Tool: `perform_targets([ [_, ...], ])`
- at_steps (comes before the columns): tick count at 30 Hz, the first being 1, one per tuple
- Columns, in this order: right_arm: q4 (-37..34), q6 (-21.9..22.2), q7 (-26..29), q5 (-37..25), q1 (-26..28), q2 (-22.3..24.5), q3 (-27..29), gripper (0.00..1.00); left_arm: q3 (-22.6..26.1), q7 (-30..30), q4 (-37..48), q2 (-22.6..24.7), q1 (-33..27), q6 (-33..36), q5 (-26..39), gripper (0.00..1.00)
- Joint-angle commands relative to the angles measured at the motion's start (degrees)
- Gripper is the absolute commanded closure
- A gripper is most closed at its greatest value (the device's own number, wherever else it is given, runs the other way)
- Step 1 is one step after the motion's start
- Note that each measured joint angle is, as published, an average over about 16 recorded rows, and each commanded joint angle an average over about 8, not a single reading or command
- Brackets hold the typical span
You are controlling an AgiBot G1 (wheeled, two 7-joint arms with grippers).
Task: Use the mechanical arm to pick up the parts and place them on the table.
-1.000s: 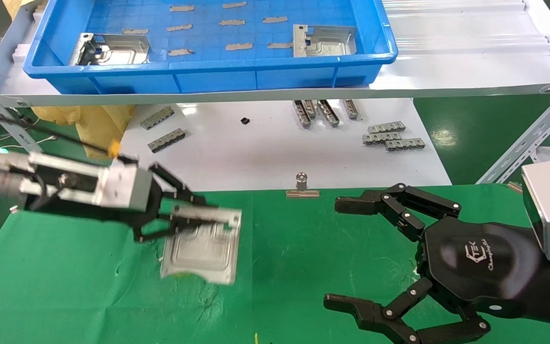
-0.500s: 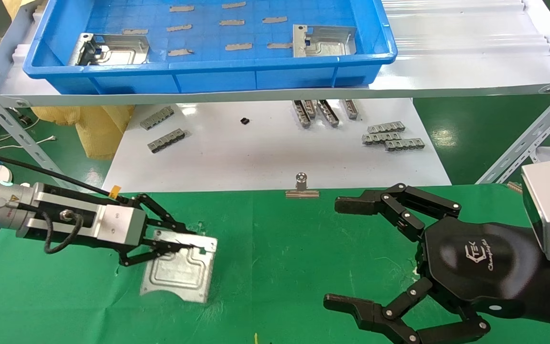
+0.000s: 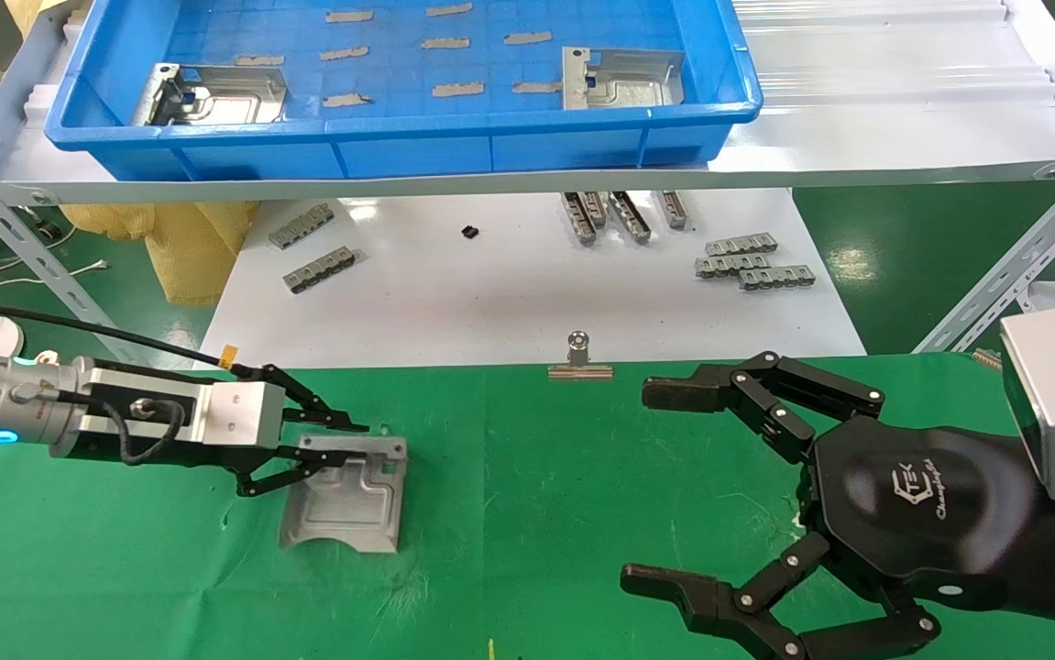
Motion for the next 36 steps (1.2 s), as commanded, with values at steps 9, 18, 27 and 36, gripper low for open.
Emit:
perform_targets([
  [9, 0.00, 0.00, 0.00, 0.00, 0.00, 0.00, 0.00, 0.00, -2.49, -4.89, 3.54, -0.46, 0.80, 5.22, -4.24, 0.00],
  [18, -0.01, 0.02, 0.00, 0.01, -0.01, 0.00, 0.00, 0.00, -4.82, -10.23, 4.40, -1.55, 2.75, 5.66, -8.19, 0.00],
  [27, -0.02, 0.02, 0.00, 0.01, -0.01, 0.00, 0.00, 0.00, -5.08, -10.50, 3.29, -1.82, 3.19, 5.59, -8.30, 0.00],
  [36, -0.02, 0.02, 0.00, 0.01, -0.01, 0.00, 0.00, 0.00, -8.87, -16.14, -5.57, -4.67, 7.79, 4.89, -11.14, 0.00],
])
